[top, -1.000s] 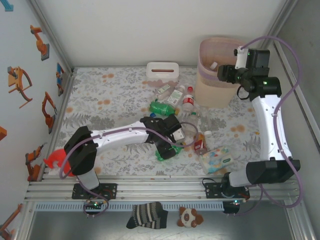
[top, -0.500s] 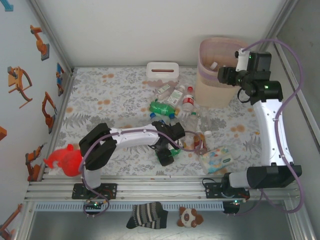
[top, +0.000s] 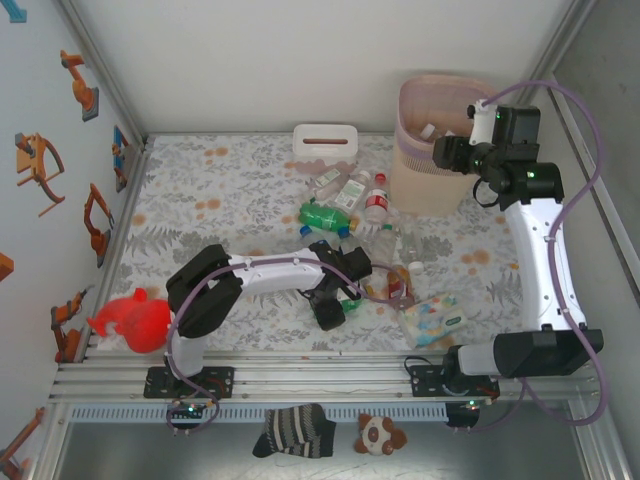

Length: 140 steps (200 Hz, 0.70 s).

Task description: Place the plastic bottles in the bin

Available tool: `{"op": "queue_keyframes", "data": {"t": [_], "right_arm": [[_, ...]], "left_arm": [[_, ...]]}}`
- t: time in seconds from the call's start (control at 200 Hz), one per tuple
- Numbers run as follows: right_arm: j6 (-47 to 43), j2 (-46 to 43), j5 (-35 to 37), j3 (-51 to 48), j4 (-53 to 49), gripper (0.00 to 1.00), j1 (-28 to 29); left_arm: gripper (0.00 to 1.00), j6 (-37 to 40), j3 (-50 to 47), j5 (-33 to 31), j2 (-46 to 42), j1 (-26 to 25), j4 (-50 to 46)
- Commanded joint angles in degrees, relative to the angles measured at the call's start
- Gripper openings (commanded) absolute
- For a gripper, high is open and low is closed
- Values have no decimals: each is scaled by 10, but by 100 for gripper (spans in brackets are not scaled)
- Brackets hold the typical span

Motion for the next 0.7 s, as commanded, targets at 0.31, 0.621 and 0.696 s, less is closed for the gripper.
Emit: {"op": "queue_keyframes", "data": {"t": [0.31,0.621,0.696], "right_arm": [[17,-21,-13,6,7,67,0],[42,-38,-48,7,12,66,1],[54,-44,-59,6,17,66,1]], "left_arm": [[61,18,8,30,-11,-1,-22],[60,16,-1,41,-96,3,8],[60,14,-4,50,-127,9,35]]}}
